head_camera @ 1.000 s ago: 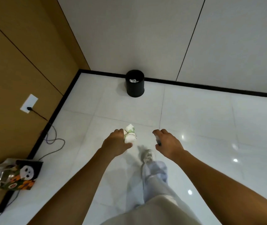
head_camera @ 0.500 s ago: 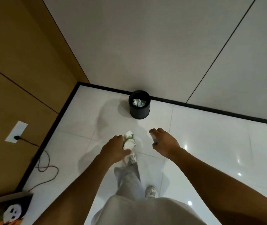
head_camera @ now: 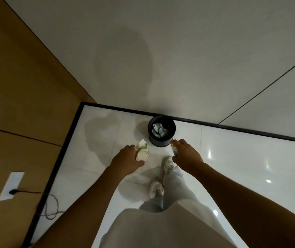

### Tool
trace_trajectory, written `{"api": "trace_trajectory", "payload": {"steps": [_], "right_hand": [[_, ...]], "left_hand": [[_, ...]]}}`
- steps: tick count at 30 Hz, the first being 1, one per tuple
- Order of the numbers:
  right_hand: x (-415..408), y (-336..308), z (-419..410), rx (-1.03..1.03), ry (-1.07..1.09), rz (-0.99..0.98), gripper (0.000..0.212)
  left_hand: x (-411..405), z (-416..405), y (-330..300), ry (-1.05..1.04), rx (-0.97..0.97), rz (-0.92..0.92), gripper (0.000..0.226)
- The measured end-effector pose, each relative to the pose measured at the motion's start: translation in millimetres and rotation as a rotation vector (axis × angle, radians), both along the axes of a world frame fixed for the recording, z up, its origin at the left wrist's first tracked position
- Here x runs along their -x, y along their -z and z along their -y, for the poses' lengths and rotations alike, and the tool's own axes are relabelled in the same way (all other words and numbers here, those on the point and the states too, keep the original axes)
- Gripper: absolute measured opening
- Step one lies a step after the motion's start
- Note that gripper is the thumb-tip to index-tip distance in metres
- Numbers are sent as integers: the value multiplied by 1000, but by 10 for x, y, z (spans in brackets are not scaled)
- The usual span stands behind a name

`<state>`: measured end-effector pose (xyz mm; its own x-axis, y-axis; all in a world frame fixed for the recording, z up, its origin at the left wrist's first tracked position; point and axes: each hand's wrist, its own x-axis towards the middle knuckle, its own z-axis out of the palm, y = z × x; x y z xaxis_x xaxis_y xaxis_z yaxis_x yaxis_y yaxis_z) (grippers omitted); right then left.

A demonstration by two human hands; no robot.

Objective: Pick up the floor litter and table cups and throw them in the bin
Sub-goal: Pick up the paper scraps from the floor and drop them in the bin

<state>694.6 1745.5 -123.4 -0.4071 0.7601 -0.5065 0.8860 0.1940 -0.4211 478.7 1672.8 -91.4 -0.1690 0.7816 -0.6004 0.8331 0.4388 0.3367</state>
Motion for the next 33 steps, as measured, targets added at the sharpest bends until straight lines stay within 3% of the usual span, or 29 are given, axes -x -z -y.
{"api": "trace_trajectory", "payload": {"steps": [12, 23, 33], "right_hand": [[832, 784, -1672, 144, 99, -3, 72], [774, 999, -1618, 201, 359, 34, 65], [685, 1232, -1512, 166, 610, -4, 60]], "left_hand": [[542, -1216, 631, -45, 88, 38, 56], [797, -1894, 980, 210, 181, 25, 53], [271, -2737, 1642, 460, 120, -7, 62]]}}
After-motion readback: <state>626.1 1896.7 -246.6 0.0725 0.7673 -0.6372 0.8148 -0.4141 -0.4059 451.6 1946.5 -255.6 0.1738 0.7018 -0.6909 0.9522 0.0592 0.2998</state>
